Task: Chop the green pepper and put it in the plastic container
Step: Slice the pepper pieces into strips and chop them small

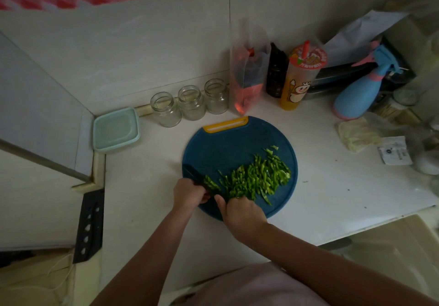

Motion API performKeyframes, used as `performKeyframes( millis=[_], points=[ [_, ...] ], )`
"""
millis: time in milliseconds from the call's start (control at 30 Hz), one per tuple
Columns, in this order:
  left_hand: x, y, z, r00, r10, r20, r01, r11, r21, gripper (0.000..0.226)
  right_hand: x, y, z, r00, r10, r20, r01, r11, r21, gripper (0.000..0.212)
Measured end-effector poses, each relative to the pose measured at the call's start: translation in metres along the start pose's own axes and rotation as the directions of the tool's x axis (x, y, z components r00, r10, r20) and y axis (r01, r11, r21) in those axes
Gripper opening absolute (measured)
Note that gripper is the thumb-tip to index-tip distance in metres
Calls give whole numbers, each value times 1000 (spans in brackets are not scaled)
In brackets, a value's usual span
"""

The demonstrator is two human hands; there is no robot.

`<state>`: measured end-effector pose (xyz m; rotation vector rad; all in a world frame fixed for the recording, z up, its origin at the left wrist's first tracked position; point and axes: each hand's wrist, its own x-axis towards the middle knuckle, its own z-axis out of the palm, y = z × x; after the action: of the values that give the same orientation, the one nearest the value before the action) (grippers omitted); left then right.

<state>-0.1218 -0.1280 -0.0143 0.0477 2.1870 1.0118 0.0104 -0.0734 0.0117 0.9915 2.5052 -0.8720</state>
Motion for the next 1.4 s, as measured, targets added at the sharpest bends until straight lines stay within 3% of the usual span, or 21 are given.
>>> performKeyframes(
  millis=[333,467,600,700,800,900,967,1033,1133,1233,1400],
  points=[
    [-1,-3,-1,998,57,2,-57,997,59,23,16,-7,-1,992,1,122,1,1000,-21,55],
    [-2,-6,-1,997,75,18,-76,996,37,22,22,-5,0,992,29,126,-47,989,141,50],
    [-4,-5,-2,995,94,31,-95,994,53,27,27,-14,-2,993,19,113,-35,990,134,55],
    [-4,-7,-2,994,101,30,-103,991,88,24,34,-28,-1,988,131,78,-143,975,171,66],
    [-6,-7,-3,995,86,53,-86,996,3,5,35,-28,-4,983,157,94,-177,943,281,55],
    [-8,-9,-3,997,56,54,-50,992,-116,15,30,-10,-5,973,199,119,-229,898,375,45],
    [-9,-10,-2,998,49,47,-43,991,-126,19,26,6,-4,983,180,41,-178,864,472,47],
    [-9,-9,-1,998,46,48,-39,991,-126,20,21,15,-4,985,166,39,-165,863,477,59],
    [-9,-9,-2,998,40,52,-32,990,-140,22,15,20,-5,995,91,38,-98,860,500,60],
    [-8,-8,-3,998,28,54,-20,990,-140,21,7,21,-8,995,44,89,-80,889,451,54],
    [-7,-6,-3,999,12,52,-5,991,-132,17,-1,22,6,1000,-4,7,0,912,410,54]
  ],
)
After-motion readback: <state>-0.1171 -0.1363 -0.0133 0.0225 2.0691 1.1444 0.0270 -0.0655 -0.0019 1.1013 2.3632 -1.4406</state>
